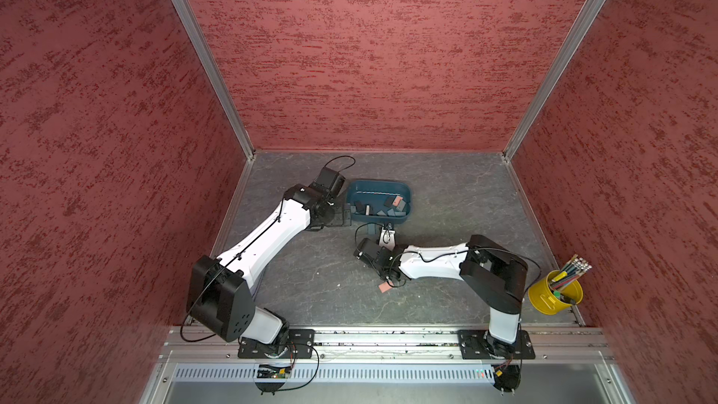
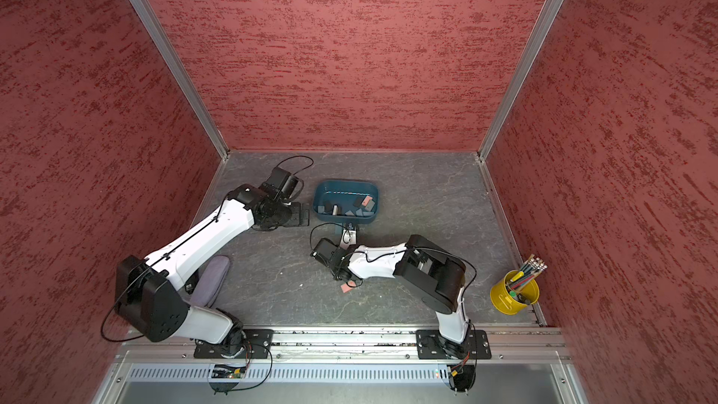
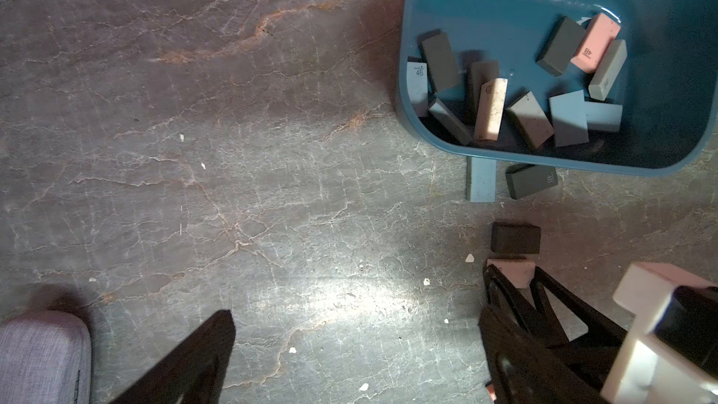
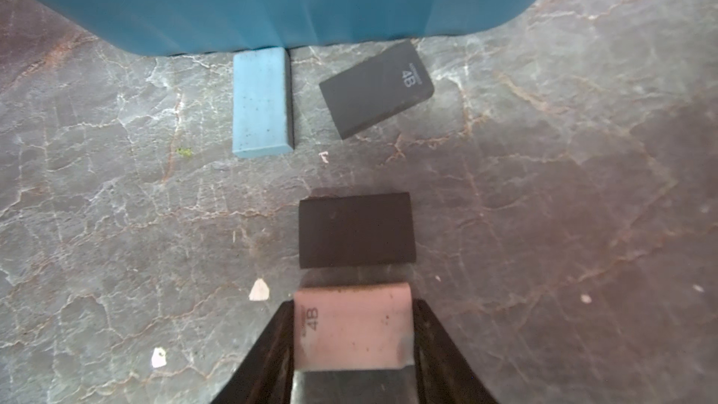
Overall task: Put the eraser in the storage box
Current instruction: Pick up the eraser from the center of the board.
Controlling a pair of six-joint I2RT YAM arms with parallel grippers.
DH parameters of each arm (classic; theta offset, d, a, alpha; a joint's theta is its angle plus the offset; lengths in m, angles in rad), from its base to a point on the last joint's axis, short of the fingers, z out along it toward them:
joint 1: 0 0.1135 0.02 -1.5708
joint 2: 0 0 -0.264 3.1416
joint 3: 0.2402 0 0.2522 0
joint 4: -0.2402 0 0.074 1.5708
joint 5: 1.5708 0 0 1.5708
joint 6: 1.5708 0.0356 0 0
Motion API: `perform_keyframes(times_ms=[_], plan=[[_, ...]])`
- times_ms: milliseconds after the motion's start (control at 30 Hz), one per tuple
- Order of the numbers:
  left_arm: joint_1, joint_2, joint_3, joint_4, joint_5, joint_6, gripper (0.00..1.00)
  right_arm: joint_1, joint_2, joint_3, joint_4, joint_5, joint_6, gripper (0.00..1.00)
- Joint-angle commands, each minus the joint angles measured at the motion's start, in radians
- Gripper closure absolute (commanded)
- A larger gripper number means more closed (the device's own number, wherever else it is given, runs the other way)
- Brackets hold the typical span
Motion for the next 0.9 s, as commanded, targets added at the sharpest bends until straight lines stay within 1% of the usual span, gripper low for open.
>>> perform_keyframes(times_ms=[0, 333, 567, 867], plan=[[0.005, -0.026, -0.015, 0.015, 0.012, 0.009, 0.00, 0.001, 0.052, -0.033, -0.012, -0.097, 0.004, 0.56], [0.006, -0.026, -0.018, 0.021, 0.018, 0.006, 0.00, 0.003, -0.035, -0.014, -0.057, -0.035, -0.023, 0.56], [0.006, -0.026, -0.019, 0.021, 0.017, 0.005, 0.00, 0.003, -0.045, -0.012, -0.071, -0.023, -0.022, 0.56], [0.007, -0.027, -0.019, 0.023, 0.017, 0.003, 0.00, 0.002, -0.093, -0.014, -0.082, 0.015, -0.029, 0.57]])
